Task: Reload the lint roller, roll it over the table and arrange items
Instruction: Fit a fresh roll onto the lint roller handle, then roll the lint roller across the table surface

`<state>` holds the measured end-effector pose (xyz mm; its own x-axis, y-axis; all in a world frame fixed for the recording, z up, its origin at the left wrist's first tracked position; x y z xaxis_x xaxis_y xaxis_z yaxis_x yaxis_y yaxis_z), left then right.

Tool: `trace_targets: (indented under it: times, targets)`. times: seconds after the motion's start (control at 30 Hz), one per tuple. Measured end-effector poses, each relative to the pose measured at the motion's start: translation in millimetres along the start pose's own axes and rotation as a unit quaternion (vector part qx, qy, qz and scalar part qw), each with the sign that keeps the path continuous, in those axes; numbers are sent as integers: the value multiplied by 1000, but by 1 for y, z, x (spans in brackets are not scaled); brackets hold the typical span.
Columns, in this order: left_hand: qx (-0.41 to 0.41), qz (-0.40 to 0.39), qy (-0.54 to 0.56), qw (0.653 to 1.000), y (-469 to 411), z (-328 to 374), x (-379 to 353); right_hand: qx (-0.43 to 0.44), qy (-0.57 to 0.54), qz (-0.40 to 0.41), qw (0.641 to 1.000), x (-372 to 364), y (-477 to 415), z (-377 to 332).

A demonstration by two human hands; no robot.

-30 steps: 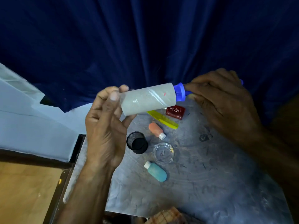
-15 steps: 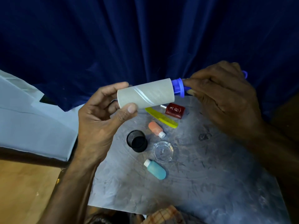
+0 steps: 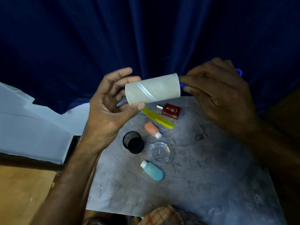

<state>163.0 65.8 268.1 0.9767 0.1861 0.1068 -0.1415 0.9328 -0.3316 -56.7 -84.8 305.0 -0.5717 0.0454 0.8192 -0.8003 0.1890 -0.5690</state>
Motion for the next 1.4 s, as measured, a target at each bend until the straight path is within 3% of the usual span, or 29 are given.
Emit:
trace_targets:
  times: [0.17,0.3,0.5,0.7,0.83,0.97,1.1,1.2,1.27,1.4]
  targets:
    - [26,-35,-111,993,-9,-25,-15,-82,-4,-89,993,-20,24,8]
    - [-4,-97,-324,941,-26,-58,-41,-173,-22,-140,975,-47,70,18]
    - [5,-251,-399,882,-56,-146,-87,-433,-169,-213,860,-100,149,33]
    - [33,-392,-443,806,-71,-213,-124,-518,-136,-359,764,-148,191,32]
    - [68,-417,-463,779,-73,-242,-137,-518,-165,-403,736,-171,203,34]
    - [73,-412,-461,783,-70,-261,-146,-537,-243,-407,698,-184,218,37]
    - [91,-344,-421,834,-60,-270,-150,-561,-292,-372,679,-194,225,35]
    - [136,-260,-382,876,-36,-277,-155,-591,-267,-374,663,-204,227,31]
    - [198,-238,-379,872,-16,-284,-159,-604,-242,-378,659,-211,226,29]
    - [252,-295,-416,823,10,-296,-163,-628,-204,-346,667,-220,220,25]
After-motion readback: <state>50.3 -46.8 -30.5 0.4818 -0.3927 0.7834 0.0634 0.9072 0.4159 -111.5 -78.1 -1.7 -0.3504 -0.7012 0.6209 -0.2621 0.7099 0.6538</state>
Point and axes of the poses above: each hand's wrist, its own y-axis away from the middle knuckle, its own x-axis out of the back of the hand, z = x × y, the point moved 2 cm from there along -y, towards the middle knuckle, and after that the axes turned 14 degrees about -z, right-handed, at the moved point
